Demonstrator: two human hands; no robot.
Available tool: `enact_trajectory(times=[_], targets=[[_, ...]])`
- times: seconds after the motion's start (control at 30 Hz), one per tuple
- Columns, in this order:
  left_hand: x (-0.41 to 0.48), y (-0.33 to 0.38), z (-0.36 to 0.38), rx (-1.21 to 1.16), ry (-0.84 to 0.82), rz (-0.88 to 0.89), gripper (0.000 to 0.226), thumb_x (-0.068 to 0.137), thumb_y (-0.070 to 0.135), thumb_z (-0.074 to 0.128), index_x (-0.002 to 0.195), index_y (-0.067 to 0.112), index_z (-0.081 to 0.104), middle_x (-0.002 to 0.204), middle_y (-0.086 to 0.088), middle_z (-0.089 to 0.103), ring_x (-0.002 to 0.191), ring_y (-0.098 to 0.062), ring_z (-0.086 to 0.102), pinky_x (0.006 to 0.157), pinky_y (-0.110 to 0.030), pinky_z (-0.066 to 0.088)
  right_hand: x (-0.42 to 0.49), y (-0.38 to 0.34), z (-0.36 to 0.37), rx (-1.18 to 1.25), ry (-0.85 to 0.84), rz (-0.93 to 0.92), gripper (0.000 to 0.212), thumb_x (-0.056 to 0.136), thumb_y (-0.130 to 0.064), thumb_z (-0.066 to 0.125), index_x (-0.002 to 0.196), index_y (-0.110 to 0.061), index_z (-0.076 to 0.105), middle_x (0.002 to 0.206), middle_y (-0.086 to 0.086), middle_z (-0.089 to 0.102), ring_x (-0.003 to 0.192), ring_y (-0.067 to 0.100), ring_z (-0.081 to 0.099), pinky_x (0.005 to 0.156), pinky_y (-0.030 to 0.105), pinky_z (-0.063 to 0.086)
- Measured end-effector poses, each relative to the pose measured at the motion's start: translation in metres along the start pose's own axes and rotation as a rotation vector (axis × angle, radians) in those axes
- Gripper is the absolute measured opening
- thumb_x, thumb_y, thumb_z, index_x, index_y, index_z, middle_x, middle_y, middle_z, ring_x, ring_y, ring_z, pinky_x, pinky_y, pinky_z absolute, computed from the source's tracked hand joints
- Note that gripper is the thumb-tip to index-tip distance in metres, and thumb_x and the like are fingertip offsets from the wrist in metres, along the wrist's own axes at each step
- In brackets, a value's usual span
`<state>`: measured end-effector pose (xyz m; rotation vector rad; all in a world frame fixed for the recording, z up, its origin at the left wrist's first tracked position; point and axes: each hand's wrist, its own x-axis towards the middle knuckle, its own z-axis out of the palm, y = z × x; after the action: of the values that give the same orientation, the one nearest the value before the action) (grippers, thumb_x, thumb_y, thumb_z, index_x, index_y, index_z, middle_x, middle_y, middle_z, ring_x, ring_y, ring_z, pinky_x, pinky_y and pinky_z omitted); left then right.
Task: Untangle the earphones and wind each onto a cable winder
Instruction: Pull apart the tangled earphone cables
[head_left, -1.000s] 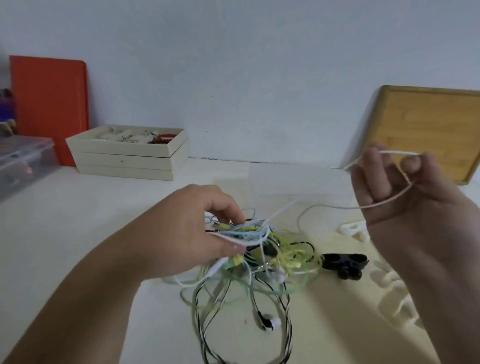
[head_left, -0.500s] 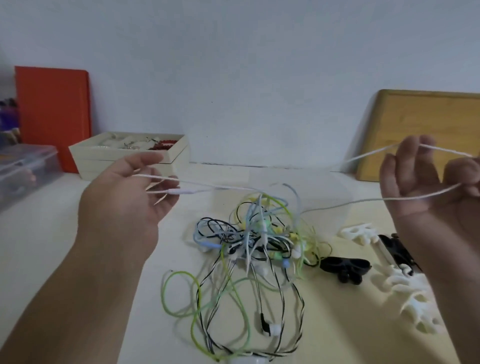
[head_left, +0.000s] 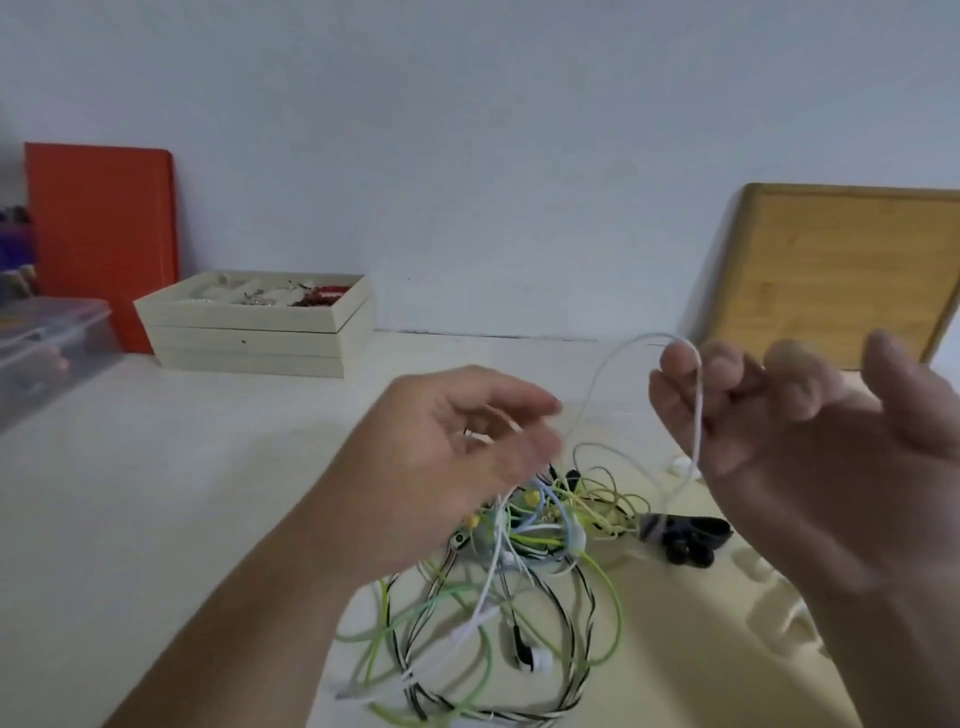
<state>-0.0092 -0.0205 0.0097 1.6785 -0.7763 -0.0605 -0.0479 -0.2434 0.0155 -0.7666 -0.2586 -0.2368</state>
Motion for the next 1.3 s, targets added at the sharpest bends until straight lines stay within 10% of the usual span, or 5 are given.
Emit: enact_trajectory(times=[0.4,0.67,0.93,1.13,1.3], targets=[[0.003,-0.005,-0.002,0.530,0.342,0.128,0.010,0.089,0.028,0.070,0.084,0.031,0.078,0.085,0.019,0.070,0.083,0.005,0.064,0.072,-0.007,0.042,-0.002,-0.027,-0.040,0.290,-0.331,0.173,0.030,0.088,0.012,0.044,0.114,0.000,0.053,0.102,0.017,0.048,0.086,0.026,0.056,0.077,0.029,0.048],[0.012,-0.032,-0.078,-0.170,0.918,-0.076,0.041,0.099,0.044,0.050,0.074,0.024,0.075,0.054,0.006,0.058,0.058,-0.011,0.063,0.066,-0.034,0.046,-0.014,-0.033,-0.022,-1.896,0.130,0.184,0.026,0.071,-0.013,0.083,0.072,-0.036,0.071,0.064,-0.012,0.066,0.036,0.006,0.049,0.040,0.018,0.039],[0.016,-0.025,-0.058,-0.123,0.897,-0.203,0.075,0.102,0.060,0.020,0.051,0.016,0.054,0.034,-0.003,0.041,0.045,-0.020,0.065,0.068,-0.036,0.052,-0.034,-0.072,-0.038,-0.551,0.119,0.232,0.079,0.105,-0.058,0.026,0.098,0.012,0.061,0.059,0.015,0.042,0.083,0.036,0.057,0.083,0.047,0.037],[0.016,-0.028,-0.060,-0.154,0.957,-0.260,0.067,0.103,0.059,0.025,0.053,0.018,0.043,0.047,0.001,0.063,0.055,-0.019,0.065,0.072,-0.037,0.050,-0.042,-0.101,-0.081,-1.989,0.466,0.067,0.042,0.068,-0.056,0.072,0.052,-0.023,0.050,0.039,0.001,0.031,0.040,0.020,0.034,0.052,0.031,0.037],[0.019,-0.016,-0.050,-0.431,0.852,-0.253,0.061,0.096,0.054,0.054,0.047,0.020,0.041,0.040,0.004,0.030,0.035,-0.015,0.051,0.067,-0.035,0.050,-0.036,-0.154,-0.204,-1.751,0.675,0.059,0.018,0.068,-0.048,0.044,0.078,-0.035,0.052,0.067,0.008,0.044,0.067,0.039,0.053,0.055,0.045,0.041]])
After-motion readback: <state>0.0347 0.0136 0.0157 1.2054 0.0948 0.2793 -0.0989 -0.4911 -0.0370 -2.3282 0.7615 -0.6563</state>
